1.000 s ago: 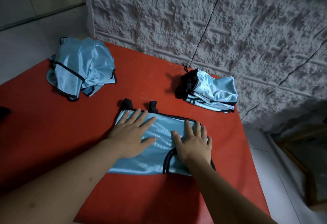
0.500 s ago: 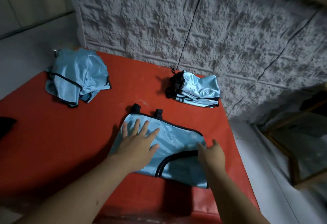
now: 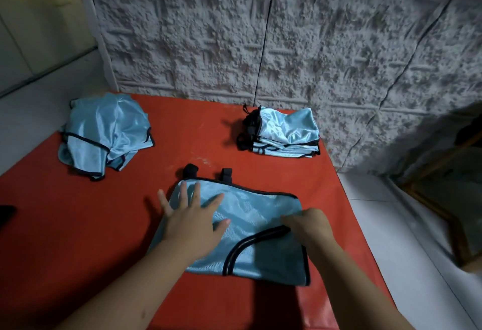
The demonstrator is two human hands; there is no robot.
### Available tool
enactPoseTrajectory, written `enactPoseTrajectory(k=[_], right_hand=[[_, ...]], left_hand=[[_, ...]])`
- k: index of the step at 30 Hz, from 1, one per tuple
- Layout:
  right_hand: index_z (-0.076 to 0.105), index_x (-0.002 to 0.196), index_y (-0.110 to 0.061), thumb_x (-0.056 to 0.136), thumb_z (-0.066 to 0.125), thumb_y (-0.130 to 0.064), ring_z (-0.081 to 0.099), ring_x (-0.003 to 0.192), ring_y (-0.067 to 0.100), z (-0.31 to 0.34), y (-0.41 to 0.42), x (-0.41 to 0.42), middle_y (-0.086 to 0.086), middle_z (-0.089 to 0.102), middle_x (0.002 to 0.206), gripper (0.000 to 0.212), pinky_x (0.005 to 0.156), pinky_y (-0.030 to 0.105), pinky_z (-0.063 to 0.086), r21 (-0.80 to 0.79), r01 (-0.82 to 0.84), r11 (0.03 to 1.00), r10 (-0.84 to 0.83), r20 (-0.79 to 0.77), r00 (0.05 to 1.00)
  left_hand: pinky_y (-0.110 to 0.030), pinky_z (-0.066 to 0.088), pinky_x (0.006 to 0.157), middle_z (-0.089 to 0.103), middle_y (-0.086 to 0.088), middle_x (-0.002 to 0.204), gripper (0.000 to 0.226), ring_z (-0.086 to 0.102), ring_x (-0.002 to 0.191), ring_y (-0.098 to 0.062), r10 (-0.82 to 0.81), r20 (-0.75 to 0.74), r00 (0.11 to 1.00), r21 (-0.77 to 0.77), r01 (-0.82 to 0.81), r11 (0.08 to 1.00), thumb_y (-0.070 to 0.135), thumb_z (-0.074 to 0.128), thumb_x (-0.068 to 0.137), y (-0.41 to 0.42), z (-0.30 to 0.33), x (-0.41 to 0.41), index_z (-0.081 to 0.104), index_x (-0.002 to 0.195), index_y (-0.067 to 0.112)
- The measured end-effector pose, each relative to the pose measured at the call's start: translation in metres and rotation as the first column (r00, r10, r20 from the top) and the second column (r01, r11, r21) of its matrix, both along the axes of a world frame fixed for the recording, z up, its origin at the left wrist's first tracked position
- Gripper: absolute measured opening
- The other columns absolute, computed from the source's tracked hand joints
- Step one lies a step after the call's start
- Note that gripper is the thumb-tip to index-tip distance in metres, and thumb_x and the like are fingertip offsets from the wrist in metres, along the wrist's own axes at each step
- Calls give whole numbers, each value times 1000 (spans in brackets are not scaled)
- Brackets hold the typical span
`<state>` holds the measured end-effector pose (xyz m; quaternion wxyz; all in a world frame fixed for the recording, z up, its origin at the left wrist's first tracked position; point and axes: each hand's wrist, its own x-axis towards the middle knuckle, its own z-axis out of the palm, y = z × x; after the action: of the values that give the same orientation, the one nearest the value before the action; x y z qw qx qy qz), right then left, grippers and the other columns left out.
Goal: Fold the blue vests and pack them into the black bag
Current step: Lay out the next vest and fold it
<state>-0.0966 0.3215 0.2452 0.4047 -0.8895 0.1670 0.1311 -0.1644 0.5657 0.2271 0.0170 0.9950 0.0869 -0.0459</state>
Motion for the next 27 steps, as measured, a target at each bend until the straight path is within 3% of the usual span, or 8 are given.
enactPoseTrajectory(k=[4, 7, 13, 16, 19, 23, 27], right_hand=[[68, 73, -3, 82, 74, -35, 67, 65, 31, -5, -6, 1, 11, 69, 67, 33, 60, 40, 53, 35, -82, 996, 76, 147, 986], [70, 77, -2, 81, 78, -35, 66, 64, 29, -8, -19, 4, 16, 72, 73, 35, 60, 47, 55, 50, -101, 994, 94, 140, 986], [76, 75, -6, 77, 85, -19, 70, 68, 29, 19, -53, 13, 16, 75, 76, 16, 63, 43, 58, 42, -71, 997, 66, 111, 992], [75, 72, -7, 75, 83, -21, 72, 71, 35, 28, -49, 15, 14, 74, 72, 17, 66, 48, 59, -26, -81, 996, 84, 125, 989], [70, 70, -3, 76, 81, -26, 63, 61, 30, 41, -29, 18, 11, 67, 63, 26, 57, 36, 50, -99, -110, 989, 122, 121, 985], [58, 59, -3, 77, 78, -22, 43, 50, 21, 65, 7, 20, 5, 49, 54, 32, 45, 28, 31, -160, -144, 977, 169, 157, 973], [57, 63, -10, 77, 75, -22, 46, 49, 14, 74, 52, 16, 1, 51, 55, 26, 38, 22, 29, -212, -218, 953, 256, 172, 951]], left_hand=[[-76, -7, 111, -17, -1, 169, 68, -27, 151, -36, 1, -45, 999, -90, -5, 996, 80, 13, 91, 3, -11, 15, -17, 149, 60], [-75, -7, 112, -21, -2, 168, 66, -29, 150, -37, 3, -56, 998, -91, -8, 996, 79, 6, 91, -7, -21, 18, -24, 147, 59], [-75, -12, 109, -19, -8, 168, 69, -27, 150, -40, 31, -31, 999, -93, -34, 995, 75, 6, 94, -52, -18, 13, -23, 152, 50], [-77, -16, 107, -17, -10, 168, 72, -28, 150, -40, 26, -3, 1000, -121, -26, 992, 74, 12, 95, -62, -10, 14, -17, 155, 46], [-76, -18, 107, -12, -7, 169, 71, -25, 151, -39, -47, 35, 998, -113, 51, 992, 71, 20, 97, -55, -7, 14, -7, 157, 45], [-76, -11, 109, -18, -5, 168, 72, -27, 150, -38, -82, -56, 995, -98, 76, 992, 58, 31, 98, -40, -13, 11, -10, 156, 48], [-75, -8, 113, -19, -2, 167, 75, -25, 151, -39, -115, -94, 989, -62, 109, 992, 43, 40, 99, -32, -13, 13, -5, 160, 38]])
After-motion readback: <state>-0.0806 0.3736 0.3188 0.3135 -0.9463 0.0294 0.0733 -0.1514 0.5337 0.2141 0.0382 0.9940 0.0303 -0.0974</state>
